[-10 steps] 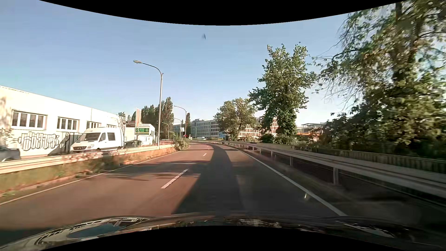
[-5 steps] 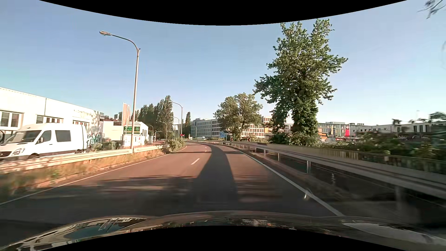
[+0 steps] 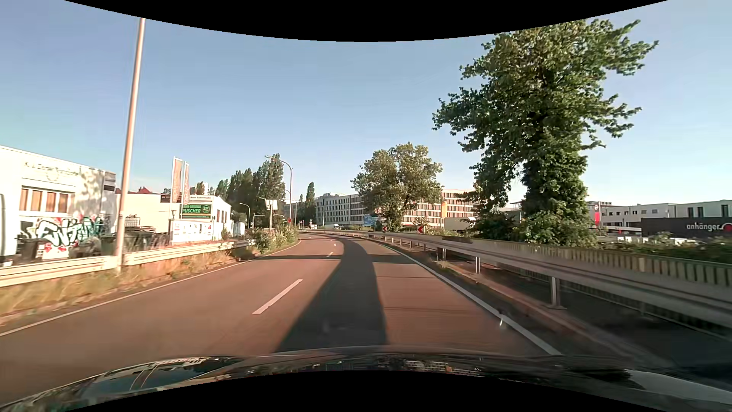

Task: Follow the waypoints while adhering to traffic rules and regulations

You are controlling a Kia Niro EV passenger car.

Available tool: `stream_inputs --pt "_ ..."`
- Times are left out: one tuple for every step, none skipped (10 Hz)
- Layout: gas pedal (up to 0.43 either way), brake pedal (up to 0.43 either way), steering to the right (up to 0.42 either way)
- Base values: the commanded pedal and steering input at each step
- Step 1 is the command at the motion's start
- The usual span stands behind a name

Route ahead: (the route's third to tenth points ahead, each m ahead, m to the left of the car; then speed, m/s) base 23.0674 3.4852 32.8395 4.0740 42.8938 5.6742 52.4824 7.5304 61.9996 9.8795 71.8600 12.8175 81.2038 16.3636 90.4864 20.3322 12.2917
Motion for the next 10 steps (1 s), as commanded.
stream_inputs --pt "0.087 0.0 -0.009" --pt "0.087 0.0 -0.011" --pt "0.087 0.0 -0.011" --pt "0.087 0.0 -0.012" --pt "0.087 0.0 -0.012" --pt "0.087 0.0 -0.012" --pt "0.087 0.0 -0.014" --pt "0.087 0.0 -0.014" --pt "0.087 0.0 -0.015" --pt "0.087 0.0 -0.016"
